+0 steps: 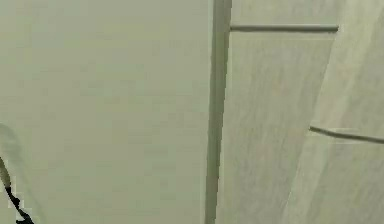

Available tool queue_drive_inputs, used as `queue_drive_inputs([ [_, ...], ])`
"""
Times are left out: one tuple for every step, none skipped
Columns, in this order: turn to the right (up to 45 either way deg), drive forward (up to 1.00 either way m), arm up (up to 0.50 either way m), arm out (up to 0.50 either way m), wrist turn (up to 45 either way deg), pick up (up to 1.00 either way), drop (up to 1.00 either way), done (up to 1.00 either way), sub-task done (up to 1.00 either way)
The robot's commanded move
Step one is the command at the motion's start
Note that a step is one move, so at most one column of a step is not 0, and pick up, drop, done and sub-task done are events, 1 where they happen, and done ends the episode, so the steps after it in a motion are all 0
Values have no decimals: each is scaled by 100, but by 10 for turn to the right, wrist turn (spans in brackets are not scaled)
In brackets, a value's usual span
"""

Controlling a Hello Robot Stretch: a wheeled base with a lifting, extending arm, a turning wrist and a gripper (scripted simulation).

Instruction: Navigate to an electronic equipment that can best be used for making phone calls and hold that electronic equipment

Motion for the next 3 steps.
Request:
queue_drive_inputs([
  [-450, 0, 0, 0, 0, 0, 0, 0, 0],
  [-150, 0, 0, 0, 0, 0, 0, 0, 0],
  [0, 35, 0, 0, 0, 0, 0, 0, 0],
])
